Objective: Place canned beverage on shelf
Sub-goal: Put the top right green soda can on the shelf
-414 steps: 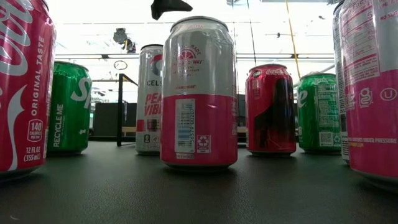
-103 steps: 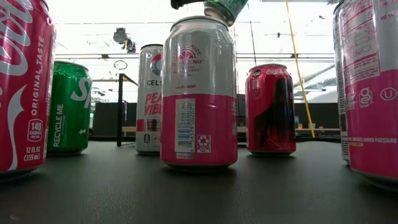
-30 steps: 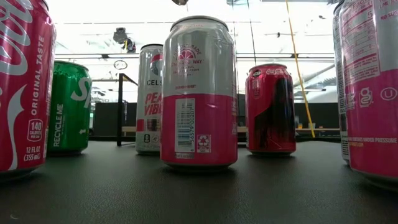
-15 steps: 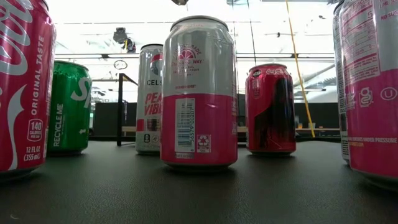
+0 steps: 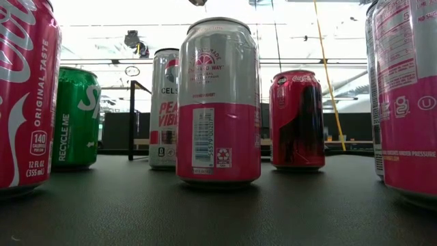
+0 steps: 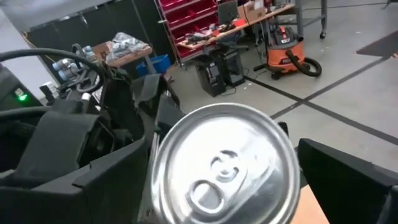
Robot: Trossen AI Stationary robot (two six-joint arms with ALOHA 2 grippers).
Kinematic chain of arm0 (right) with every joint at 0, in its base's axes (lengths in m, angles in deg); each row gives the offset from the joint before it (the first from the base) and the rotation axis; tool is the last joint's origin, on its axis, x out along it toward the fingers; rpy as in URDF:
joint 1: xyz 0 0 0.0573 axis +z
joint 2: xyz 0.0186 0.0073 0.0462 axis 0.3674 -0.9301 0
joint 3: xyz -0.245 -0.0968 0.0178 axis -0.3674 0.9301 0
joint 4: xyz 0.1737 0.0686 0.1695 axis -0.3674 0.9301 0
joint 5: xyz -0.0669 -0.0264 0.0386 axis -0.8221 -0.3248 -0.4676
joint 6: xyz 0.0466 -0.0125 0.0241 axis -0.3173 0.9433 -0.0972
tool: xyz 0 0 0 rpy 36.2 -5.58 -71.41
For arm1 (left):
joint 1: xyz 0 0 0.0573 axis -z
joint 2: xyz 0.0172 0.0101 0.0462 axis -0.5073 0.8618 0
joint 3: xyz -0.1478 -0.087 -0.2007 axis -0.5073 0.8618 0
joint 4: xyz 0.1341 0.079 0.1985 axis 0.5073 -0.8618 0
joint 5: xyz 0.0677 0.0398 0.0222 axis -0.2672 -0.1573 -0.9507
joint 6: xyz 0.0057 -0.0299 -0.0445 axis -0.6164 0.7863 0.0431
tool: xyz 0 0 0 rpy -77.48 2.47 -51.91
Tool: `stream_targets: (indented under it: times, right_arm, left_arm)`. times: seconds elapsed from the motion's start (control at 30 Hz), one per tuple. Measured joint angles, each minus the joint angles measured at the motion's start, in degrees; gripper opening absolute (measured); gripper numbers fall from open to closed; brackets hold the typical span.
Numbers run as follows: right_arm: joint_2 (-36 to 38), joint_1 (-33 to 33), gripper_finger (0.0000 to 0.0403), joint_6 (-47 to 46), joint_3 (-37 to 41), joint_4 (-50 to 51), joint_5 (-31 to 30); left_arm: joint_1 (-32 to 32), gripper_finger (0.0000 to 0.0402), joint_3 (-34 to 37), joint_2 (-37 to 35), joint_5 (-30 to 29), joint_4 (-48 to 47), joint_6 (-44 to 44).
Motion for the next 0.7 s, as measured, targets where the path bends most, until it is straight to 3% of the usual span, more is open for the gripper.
stream_targets:
  times: [0.13,0.47,0.7]
  right_arm:
    - [0.24,-0.30,0.0379,0.00,0.00,0.03,-0.01]
    - [0.24,-0.33,0.0266,-0.38,0.00,1.03,1.03]
    - [0.22,-0.52,0.0268,-1.08,0.00,1.28,2.55]
  left_arm:
    - [0.00,0.0295,0.01,0.00,-0.02,-0.03,0.06]
    - [-0.04,0.0295,0.03,0.02,-0.31,-0.56,0.03]
    - [-0.03,0.0319,0.03,0.02,0.46,-1.38,1.26]
